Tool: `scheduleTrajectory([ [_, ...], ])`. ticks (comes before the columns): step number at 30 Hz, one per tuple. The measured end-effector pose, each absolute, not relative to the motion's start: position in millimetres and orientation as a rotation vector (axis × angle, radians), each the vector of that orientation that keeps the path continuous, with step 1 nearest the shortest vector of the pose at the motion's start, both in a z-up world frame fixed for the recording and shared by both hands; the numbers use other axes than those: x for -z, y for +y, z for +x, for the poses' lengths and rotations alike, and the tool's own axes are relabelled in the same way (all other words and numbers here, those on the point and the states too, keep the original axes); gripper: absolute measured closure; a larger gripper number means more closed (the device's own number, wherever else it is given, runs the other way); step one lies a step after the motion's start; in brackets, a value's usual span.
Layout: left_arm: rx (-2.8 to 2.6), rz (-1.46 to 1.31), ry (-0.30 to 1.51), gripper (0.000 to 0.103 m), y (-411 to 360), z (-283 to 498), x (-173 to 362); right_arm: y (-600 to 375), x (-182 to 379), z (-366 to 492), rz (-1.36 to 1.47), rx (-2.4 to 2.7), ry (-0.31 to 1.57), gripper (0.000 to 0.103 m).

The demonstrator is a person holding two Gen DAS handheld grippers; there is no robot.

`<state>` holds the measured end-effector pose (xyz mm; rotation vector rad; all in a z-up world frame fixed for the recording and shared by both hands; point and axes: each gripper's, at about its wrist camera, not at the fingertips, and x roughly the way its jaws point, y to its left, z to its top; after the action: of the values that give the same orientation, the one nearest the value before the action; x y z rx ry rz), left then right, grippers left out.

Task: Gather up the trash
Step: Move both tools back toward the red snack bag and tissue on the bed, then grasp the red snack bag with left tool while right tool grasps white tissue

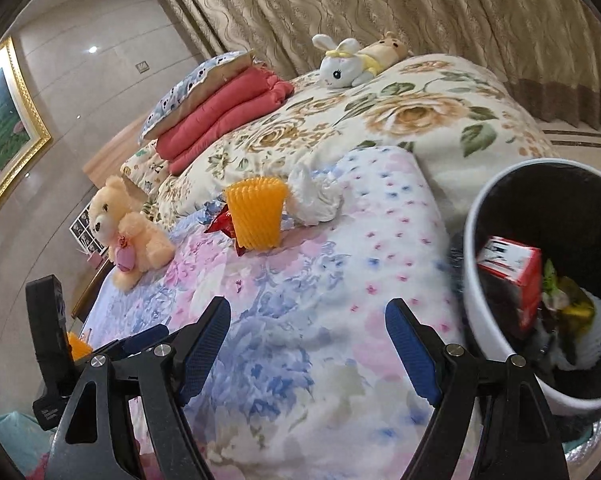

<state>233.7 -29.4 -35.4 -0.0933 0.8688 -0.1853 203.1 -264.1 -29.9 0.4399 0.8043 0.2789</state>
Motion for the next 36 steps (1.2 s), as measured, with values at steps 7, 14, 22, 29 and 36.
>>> scheduleTrajectory([
  [7,0.165,-0.077,0.871,0.031,-22.0,258.3,37.2,-247.3,37.9,233.0,0.401,-0.280,0.821,0.021],
  [14,0.143,-0.071,0.872,0.031,-12.9,297.5,39.8,-243.6,48.2,271.1,0.371,-0.249,0.843,0.022],
  [22,0.199,-0.049,0.867,0.031,-16.0,340.4,42.8,-242.6,55.6,309.8,0.357,-0.235,0.852,0.027],
  [29,0.236,0.007,0.874,0.031,-31.8,361.2,49.1,-236.1,65.7,332.4,0.357,-0.256,0.878,0.042],
  [36,0.245,0.014,0.911,0.066,-34.9,372.6,60.1,-231.5,75.1,341.5,0.365,-0.276,0.885,0.067],
])
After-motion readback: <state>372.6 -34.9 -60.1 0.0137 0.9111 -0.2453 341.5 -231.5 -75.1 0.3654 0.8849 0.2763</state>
